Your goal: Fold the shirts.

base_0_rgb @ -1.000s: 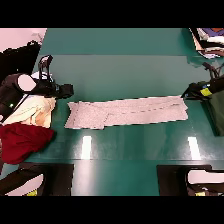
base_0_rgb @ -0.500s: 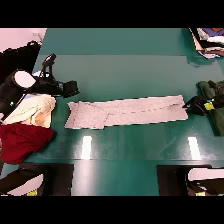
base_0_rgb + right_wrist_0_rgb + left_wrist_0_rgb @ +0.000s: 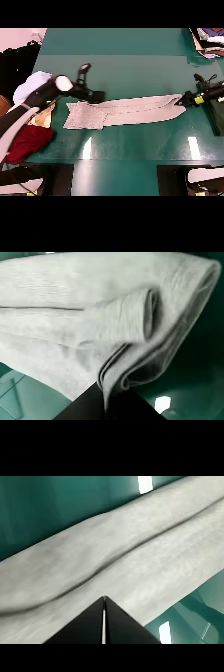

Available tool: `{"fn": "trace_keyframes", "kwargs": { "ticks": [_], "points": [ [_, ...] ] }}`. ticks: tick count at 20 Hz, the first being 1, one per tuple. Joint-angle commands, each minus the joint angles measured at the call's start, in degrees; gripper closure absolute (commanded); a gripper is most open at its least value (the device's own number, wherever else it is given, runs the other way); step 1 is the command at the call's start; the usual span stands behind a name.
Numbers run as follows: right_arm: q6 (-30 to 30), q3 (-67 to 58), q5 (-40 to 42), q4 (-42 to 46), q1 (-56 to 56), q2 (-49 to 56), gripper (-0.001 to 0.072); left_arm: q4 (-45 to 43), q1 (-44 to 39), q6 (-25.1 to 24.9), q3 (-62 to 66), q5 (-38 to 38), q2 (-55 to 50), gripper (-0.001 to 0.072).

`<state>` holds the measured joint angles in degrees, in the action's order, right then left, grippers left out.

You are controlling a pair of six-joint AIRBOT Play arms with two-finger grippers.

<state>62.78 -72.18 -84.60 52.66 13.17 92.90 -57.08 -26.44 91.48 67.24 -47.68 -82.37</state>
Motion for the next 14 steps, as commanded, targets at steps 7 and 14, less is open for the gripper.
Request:
{"fn": "trace_keyframes", "kwargs": {
  "ticks": [7, 14],
  "points": [
    [4.7, -11.7, -2.2, -14.1, -11.0, -15.3, 0.0698, 1.6, -10.8, 0.0, 17.5, -1.1, -20.9, 0.0686],
    [6.9, -19.3, -0.2, -14.2, -25.2, -16.3, 0.0698, 1.3, -10.6, 0.0, 17.5, 2.2, -21.7, 0.0686]
  ]
}}
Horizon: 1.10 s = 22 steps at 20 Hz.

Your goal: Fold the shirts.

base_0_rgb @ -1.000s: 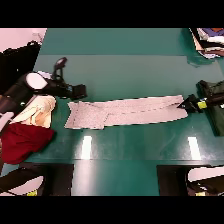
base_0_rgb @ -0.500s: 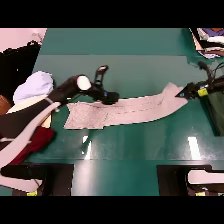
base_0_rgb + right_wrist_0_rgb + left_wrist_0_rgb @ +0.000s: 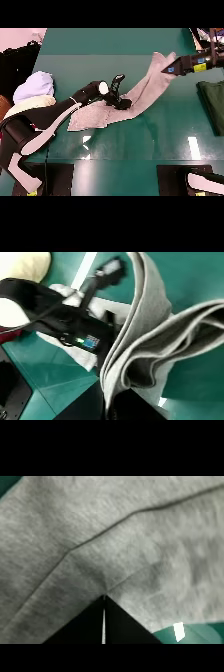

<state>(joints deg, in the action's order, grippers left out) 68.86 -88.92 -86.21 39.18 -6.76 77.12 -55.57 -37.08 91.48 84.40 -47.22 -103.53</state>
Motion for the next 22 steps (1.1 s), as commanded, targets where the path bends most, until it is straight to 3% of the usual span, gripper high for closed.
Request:
{"fn": "trace_keyframes", "kwargs": {
  "ticks": [1, 5, 11, 16, 19, 22],
  "points": [
    [0.8, -3.1, 2.0, -0.7, -6.9, -0.5, 0.0698, -0.2, 0.4, 0.0, 0.4, 1.7, -0.6, 0.0686],
    [0.8, -4.3, 7.3, -0.9, -13.3, -0.5, 0.0698, -1.4, 5.6, 0.2, 0.3, -3.2, 2.4, 0.0687],
    [0.5, 0.5, 21.8, -2.6, -26.5, -0.3, 0.0697, -13.7, 20.2, 0.0, 0.3, -10.2, 19.5, 0.0686],
    [-1.7, -0.5, 31.6, -2.6, -42.1, 10.1, 0.0690, -21.5, 32.3, 0.0, 0.3, -11.1, 33.8, 0.0686],
    [-2.5, -6.3, 31.5, -2.6, -48.6, 19.6, 0.0366, -21.6, 36.3, 0.0, 0.3, -11.9, 37.5, 0.0686],
    [-1.5, -12.2, 23.6, 0.1, -49.1, 24.2, 0.0375, -21.7, 37.6, -0.7, 0.3, -15.2, 38.4, 0.0686]
  ]
}}
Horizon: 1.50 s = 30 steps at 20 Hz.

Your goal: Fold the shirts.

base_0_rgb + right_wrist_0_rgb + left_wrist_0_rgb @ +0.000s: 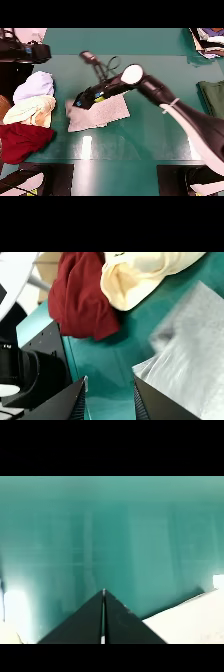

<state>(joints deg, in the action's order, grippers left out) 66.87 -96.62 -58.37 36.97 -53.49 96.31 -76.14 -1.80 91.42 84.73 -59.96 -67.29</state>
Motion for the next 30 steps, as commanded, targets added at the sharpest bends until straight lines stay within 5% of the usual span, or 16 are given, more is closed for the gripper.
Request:
{"fn": "trace_keyframes", "kwargs": {
  "ticks": [1, 7, 9, 13, 18, 20, 24, 27, 28, 30],
  "points": [
    [1.9, -4.4, -5.9, 4.6, -1.1, 4.6, 0.0374, -1.2, 2.3, -1.6, 0.0, -3.7, 2.1, 0.0685],
    [5.4, 11.7, -7.5, 14.7, 15.8, -5.2, 0.0362, -0.8, 2.3, -1.8, 0.0, -6.3, 2.1, 0.0685],
    [5.3, 18.0, -7.8, 14.6, 23.1, -6.7, 0.0072, 0.0, 2.3, -1.8, 0.0, -6.1, 2.1, 0.0686],
    [5.3, 24.8, -8.1, 9.4, 32.5, -4.0, 0.0059, 0.2, 2.3, -1.8, -0.2, -5.5, 1.9, 0.0686],
    [4.8, 24.8, -7.1, 1.5, 30.6, 4.4, 0.0070, 0.3, 2.3, -1.9, -0.2, -4.7, 1.6, 0.0686],
    [3.7, 23.7, -7.3, -0.6, 28.3, 7.1, 0.0140, 0.3, 2.3, -1.9, -0.2, -3.8, 1.6, 0.0686],
    [3.7, 16.2, -6.2, -1.3, 22.8, 11.0, 0.0167, 0.3, 2.3, -1.9, -0.2, -2.8, 1.6, 0.0686],
    [3.6, 10.3, -6.1, -0.8, 19.4, 13.2, 0.0486, 1.9, 2.1, -1.9, -0.2, -2.6, 1.6, 0.0686],
    [3.6, 9.1, -6.3, -0.7, 18.8, 13.5, 0.0657, 3.5, 2.1, -2.3, -0.2, -2.6, 1.6, 0.0686],
    [3.7, 7.4, -6.6, -0.8, 18.7, 13.2, 0.0697, 8.1, 2.1, -4.7, -0.2, -2.6, 1.6, 0.0687]
  ]
}}
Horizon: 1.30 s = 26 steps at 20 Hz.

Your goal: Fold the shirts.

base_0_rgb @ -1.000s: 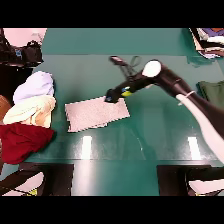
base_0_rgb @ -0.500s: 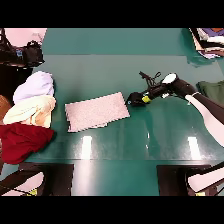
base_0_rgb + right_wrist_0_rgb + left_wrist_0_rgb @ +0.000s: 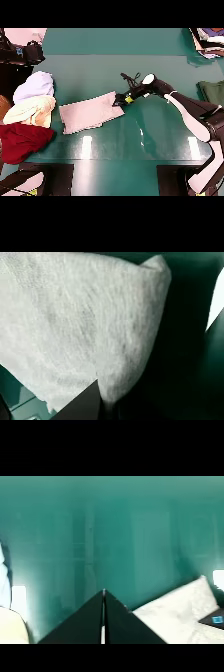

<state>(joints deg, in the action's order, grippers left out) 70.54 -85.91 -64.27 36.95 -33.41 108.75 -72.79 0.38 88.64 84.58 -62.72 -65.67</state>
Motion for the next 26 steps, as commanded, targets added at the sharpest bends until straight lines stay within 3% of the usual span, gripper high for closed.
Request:
{"fn": "trace_keyframes", "kwargs": {
  "ticks": [1, 7, 11, 16, 20, 26],
  "points": [
    [0.2, -3.5, -0.7, -0.7, -0.5, -0.2, 0.0697, 6.4, -0.5, -2.1, 0.0, 0.2, 0.0, 0.0687],
    [4.3, -3.5, -2.3, 14.2, 18.0, -13.1, 0.0698, 6.4, -11.7, -0.7, 0.0, 3.2, 0.0, 0.0687],
    [4.3, -3.5, 0.4, 14.1, 39.7, -20.6, 0.0698, 6.4, -18.4, -0.1, 0.0, 10.4, 0.0, 0.0687],
    [4.7, -3.5, 4.2, 13.6, 62.2, -22.7, 0.0698, 6.6, -22.2, 0.0, 0.0, 15.1, 0.0, 0.0686],
    [4.7, -3.5, 5.6, 13.6, 70.2, -22.6, 0.0697, 6.8, -22.2, 0.5, 0.0, 15.2, 0.0, 0.0686],
    [5.4, -9.1, 3.6, 13.6, 70.9, -22.7, 0.0698, 6.9, -22.2, 1.4, 0.0, 14.5, -1.6, 0.0686]
  ]
}}
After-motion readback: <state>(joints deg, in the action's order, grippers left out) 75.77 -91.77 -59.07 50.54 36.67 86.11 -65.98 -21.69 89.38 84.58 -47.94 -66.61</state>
